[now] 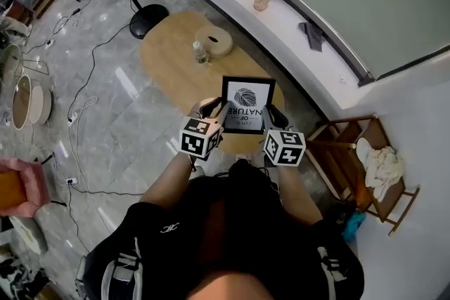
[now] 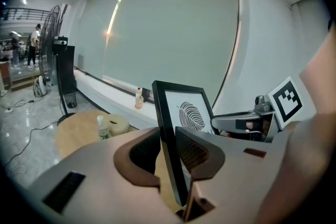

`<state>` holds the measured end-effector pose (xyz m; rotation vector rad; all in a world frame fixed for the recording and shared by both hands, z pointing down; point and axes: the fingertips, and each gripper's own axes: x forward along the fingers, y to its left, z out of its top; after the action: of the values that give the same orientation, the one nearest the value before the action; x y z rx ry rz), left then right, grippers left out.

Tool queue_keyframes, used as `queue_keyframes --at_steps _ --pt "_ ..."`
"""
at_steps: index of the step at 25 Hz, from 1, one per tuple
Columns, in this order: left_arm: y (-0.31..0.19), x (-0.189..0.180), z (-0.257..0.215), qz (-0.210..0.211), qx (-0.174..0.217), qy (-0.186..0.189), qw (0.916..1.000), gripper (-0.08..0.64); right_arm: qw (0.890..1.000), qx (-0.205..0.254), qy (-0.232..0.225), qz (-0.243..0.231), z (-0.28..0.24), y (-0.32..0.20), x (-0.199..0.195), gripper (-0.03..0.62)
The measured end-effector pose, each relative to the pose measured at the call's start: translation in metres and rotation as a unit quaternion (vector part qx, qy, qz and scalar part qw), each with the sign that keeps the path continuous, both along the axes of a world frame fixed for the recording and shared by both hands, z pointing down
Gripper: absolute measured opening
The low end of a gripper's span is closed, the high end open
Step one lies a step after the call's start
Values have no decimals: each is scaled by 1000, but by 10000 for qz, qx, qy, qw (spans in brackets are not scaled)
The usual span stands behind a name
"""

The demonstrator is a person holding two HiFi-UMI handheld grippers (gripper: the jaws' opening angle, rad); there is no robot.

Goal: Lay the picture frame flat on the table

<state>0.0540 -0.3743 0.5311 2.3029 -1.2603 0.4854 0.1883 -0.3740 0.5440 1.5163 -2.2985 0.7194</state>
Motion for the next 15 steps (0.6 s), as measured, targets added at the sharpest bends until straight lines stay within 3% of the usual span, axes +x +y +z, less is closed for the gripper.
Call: queue_keyframes --at_steps 7,15 --pt "-48 9 110 -514 -1036 8 9933 104 9920 -1070 -59 -666 110 -58 9 90" --pt "-86 9 213 -754 -1642 -74 9835 103 9729 -2182 -256 -722 228 -95 8 89"
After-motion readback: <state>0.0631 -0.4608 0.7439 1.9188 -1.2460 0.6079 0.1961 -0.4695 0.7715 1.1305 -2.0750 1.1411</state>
